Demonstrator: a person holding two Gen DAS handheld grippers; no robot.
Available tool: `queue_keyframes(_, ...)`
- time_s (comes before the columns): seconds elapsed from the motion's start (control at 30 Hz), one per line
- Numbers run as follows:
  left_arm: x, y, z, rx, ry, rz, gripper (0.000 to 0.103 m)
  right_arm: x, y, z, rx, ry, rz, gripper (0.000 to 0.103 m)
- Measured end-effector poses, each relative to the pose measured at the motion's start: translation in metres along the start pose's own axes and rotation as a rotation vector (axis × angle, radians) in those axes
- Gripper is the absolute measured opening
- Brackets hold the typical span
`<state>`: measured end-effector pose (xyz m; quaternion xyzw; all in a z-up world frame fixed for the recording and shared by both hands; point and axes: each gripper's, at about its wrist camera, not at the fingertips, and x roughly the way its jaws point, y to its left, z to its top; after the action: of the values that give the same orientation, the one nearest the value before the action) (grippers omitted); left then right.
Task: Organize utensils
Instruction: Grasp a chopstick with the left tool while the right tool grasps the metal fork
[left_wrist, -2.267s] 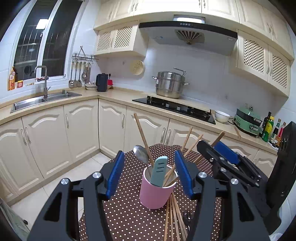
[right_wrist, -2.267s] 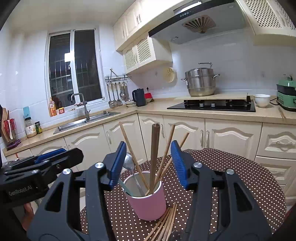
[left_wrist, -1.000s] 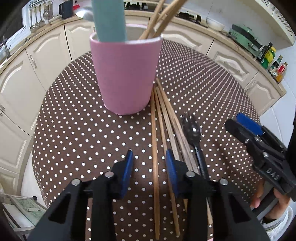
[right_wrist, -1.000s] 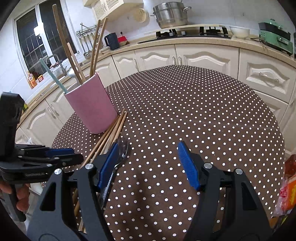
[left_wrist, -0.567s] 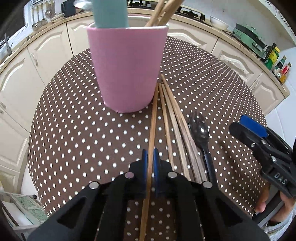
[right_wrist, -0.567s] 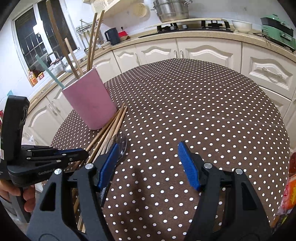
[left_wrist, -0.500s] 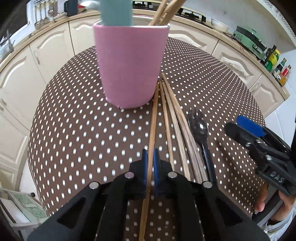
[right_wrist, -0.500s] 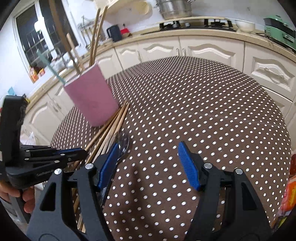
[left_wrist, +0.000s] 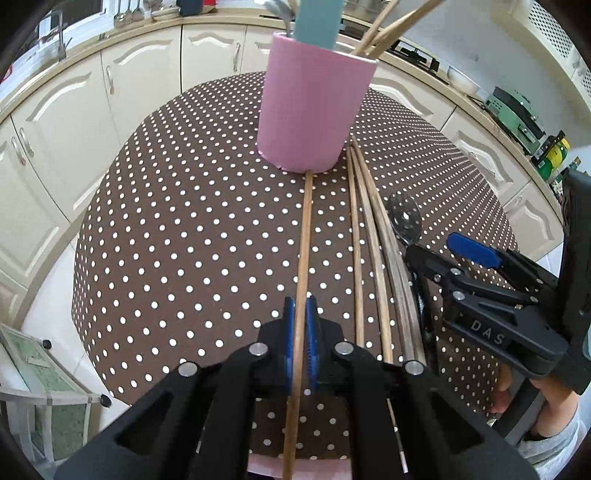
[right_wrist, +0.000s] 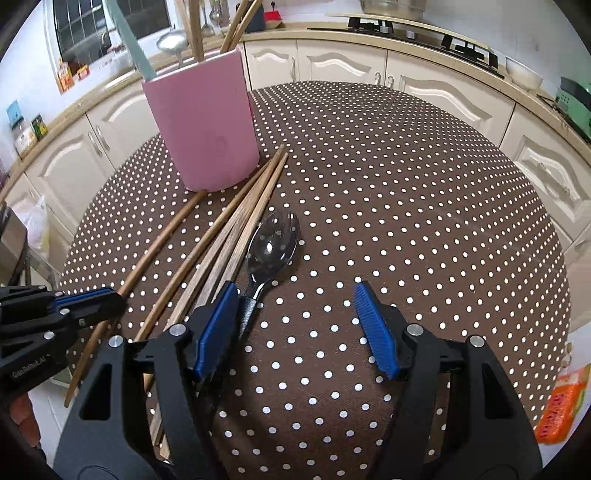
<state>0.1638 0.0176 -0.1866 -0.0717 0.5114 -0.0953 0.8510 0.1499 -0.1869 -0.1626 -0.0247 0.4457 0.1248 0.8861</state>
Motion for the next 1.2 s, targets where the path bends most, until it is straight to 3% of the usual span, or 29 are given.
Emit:
queue_keyframes(0.07, 0.001, 0.001, 0.004, -0.015, 0.022, -0.005, 0.007, 0.002, 0.003, 0.003, -0.013, 0.02, -0.006, 0.065)
queue_keyframes(0.23, 0.011, 0.002, 0.021, 0.022, 0.064, 0.014, 0.008, 0.002, -0.002, 0.012, -0.05, 0.081, 0.009, 0.048)
queue_keyframes(0.4, 0.025, -0.006, 0.043, 0.046, 0.113, 0.023, 0.011, 0.007, -0.013, 0.025, -0.074, 0.187, 0.033, 0.046)
queue_keyframes(0.6, 0.038, -0.027, 0.06, 0.15, 0.17, 0.067, 0.018, 0.018, -0.01, 0.04, -0.101, 0.275, 0.033, 0.046)
queue_keyframes(0.67, 0.042, -0.031, 0.064, 0.161, 0.177, 0.066, 0.017, 0.02, -0.003, 0.043, -0.122, 0.284, 0.018, 0.038)
queue_keyframes(0.77, 0.043, -0.03, 0.065, 0.157, 0.162, 0.072, 0.006, 0.022, 0.003, 0.044, -0.13, 0.292, 0.017, 0.023)
queue_keyframes(0.8, 0.042, -0.027, 0.065, 0.143, 0.154, 0.058, 0.005, 0.022, 0.003, 0.044, -0.129, 0.292, 0.016, 0.014)
queue_keyframes(0.83, 0.041, -0.024, 0.064, 0.135, 0.146, 0.048, 0.005, 0.022, 0.001, 0.045, -0.124, 0.291, 0.018, 0.012)
queue_keyframes(1.0, 0.025, -0.01, 0.054, 0.094, 0.089, -0.021, 0.005, 0.018, -0.004, 0.045, -0.088, 0.259, 0.037, 0.012)
queue_keyframes(1.2, -0.009, -0.009, 0.046, 0.096, -0.024, -0.099, 0.005, -0.002, -0.022, 0.04, -0.021, 0.16, 0.098, 0.012)
